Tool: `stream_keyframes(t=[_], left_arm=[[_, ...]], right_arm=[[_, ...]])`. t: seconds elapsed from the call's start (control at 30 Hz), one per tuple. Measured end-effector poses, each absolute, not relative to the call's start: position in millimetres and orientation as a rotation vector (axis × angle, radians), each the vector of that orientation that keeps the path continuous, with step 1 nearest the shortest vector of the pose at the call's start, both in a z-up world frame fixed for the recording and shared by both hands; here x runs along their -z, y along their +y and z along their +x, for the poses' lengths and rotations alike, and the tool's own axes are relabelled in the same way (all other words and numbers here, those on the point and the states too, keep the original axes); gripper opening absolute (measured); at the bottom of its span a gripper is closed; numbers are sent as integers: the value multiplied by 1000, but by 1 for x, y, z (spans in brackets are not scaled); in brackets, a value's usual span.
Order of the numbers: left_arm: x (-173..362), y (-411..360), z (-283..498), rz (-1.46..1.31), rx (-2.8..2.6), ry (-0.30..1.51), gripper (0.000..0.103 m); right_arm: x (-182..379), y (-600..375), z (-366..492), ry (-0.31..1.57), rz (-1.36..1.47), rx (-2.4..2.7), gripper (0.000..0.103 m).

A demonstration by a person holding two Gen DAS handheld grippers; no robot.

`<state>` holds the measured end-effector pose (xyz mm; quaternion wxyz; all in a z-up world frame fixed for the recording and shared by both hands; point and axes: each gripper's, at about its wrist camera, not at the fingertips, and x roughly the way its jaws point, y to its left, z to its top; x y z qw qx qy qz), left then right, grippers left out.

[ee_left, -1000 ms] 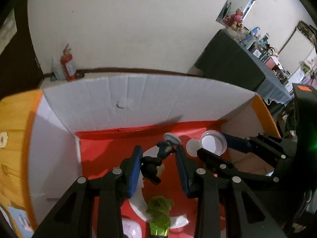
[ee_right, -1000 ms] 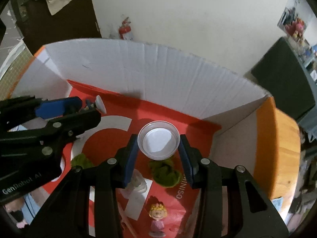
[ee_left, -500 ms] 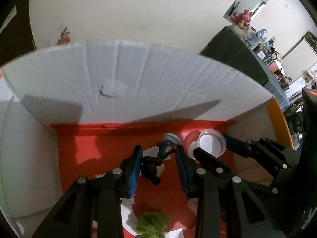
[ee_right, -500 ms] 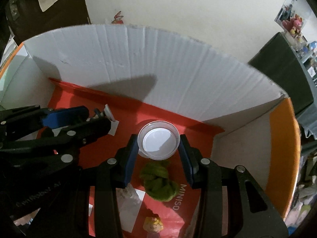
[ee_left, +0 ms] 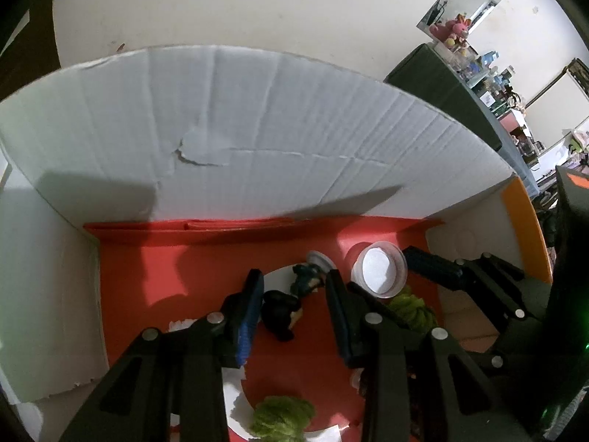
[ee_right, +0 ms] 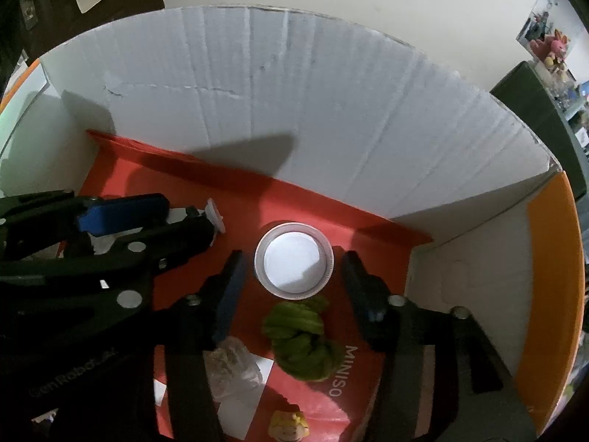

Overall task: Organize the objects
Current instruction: 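Lower and open right tool to drop the white container while left tool releases the figurine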

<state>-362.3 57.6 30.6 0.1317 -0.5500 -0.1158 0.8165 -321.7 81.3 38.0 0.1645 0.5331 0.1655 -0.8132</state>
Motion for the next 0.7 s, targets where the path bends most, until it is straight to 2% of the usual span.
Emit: stream_keyframes(t=[0.1,0.7], left_arm=[[-31,58,-362,-1597,-2367,-335,39],[-40,50,-357,-1579,-2392,-333,39]], right_arm=[[-39,81,-318,478,1514,2319,55],[-50,88,-292,478,1495,2348,55]])
